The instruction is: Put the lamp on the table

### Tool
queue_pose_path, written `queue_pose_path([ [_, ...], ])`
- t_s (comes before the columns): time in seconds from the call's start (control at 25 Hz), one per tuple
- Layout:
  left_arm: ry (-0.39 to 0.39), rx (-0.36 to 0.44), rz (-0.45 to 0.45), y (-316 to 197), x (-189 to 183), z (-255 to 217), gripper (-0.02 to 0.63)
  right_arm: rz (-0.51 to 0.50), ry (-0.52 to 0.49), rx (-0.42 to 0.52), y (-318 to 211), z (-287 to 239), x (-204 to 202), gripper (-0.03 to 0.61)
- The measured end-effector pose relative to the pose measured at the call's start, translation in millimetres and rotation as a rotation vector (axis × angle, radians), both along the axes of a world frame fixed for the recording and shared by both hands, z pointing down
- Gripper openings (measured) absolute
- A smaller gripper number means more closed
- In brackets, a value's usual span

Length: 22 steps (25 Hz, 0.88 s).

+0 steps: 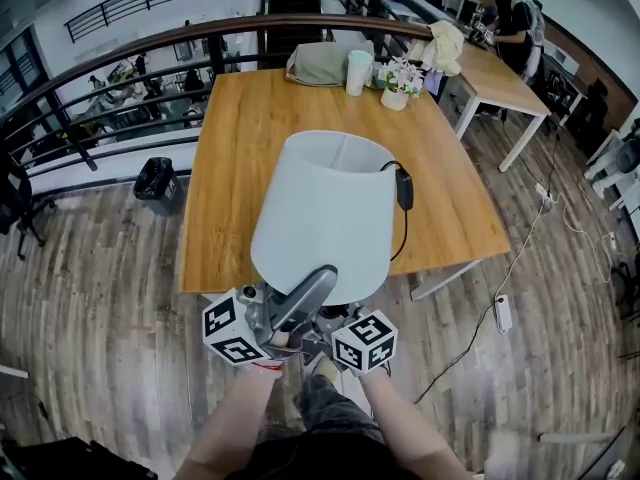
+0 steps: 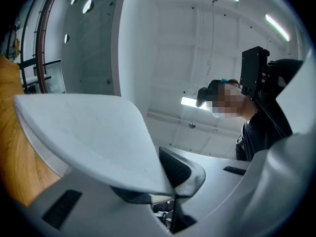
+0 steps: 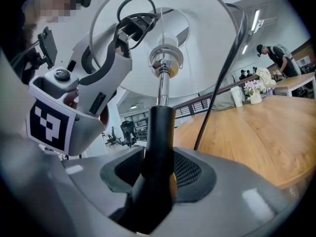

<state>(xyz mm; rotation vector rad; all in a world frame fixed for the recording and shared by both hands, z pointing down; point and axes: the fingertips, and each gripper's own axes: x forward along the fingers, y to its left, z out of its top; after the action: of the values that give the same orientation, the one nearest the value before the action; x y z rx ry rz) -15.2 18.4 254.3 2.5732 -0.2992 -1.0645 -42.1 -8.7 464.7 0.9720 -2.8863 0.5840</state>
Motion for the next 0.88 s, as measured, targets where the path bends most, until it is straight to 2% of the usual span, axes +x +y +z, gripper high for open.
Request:
queue_pose_path([
  [0.4, 0.016, -0.031, -0.035, -82, 2, 17, 0.044, -0.035, 0.021, -0.028, -75, 18, 5, 0.185],
  [0.88, 0.017, -0.064, -0.075, -133, -9, 35, 0.043, -0.066, 0.023, -0.055, -118, 37, -6, 0.186],
])
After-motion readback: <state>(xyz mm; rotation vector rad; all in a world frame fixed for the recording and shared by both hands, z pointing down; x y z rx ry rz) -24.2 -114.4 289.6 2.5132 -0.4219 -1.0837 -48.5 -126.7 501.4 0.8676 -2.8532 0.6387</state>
